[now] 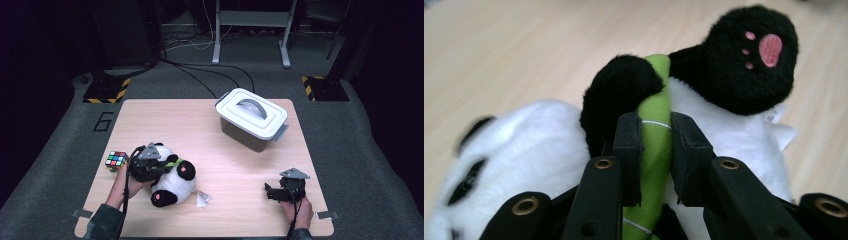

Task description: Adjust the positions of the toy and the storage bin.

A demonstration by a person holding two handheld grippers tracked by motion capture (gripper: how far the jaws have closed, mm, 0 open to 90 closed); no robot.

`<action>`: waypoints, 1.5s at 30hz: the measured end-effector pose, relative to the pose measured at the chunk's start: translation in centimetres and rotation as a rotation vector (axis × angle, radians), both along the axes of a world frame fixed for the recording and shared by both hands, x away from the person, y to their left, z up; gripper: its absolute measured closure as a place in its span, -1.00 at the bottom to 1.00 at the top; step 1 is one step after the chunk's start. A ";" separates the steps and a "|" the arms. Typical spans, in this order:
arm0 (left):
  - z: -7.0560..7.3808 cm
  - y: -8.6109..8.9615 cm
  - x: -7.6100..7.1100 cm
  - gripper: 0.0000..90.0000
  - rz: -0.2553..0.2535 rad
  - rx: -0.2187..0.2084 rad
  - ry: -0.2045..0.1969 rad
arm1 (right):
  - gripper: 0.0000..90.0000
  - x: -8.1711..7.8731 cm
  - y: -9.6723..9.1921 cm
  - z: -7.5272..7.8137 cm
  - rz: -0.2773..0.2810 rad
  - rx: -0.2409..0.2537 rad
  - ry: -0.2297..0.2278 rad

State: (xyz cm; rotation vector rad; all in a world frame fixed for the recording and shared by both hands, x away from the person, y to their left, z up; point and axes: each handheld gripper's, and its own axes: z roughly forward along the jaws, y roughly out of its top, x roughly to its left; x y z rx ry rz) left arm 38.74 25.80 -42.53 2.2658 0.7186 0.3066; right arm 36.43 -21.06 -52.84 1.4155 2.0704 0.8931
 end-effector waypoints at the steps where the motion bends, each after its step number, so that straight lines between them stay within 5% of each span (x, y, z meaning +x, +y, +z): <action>1: -0.2 0.1 -0.1 0.68 0.011 -0.021 0.004 | -0.84 0.0 0.0 0.0 0.000 0.000 0.000; 6: -0.1 0.3 -0.1 0.59 0.049 -0.030 0.001 | -0.83 0.0 0.0 0.0 -0.001 0.001 0.001; 14: 1.0 1.5 -1.3 -0.48 0.188 -0.122 -0.024 | -0.83 0.0 0.0 0.0 0.000 0.003 0.001; 22: 1.5 4.4 -4.0 -0.69 0.277 -0.181 -0.065 | -0.83 0.1 -0.1 0.0 0.005 0.008 0.007; 32: -1.2 7.4 -5.4 -0.74 0.403 -0.093 -0.043 | -0.83 0.1 -0.1 0.0 0.005 0.017 0.012; 45: -9.1 9.5 -5.4 -0.79 0.566 0.069 0.041 | -0.83 0.2 -0.2 0.0 0.025 0.011 0.010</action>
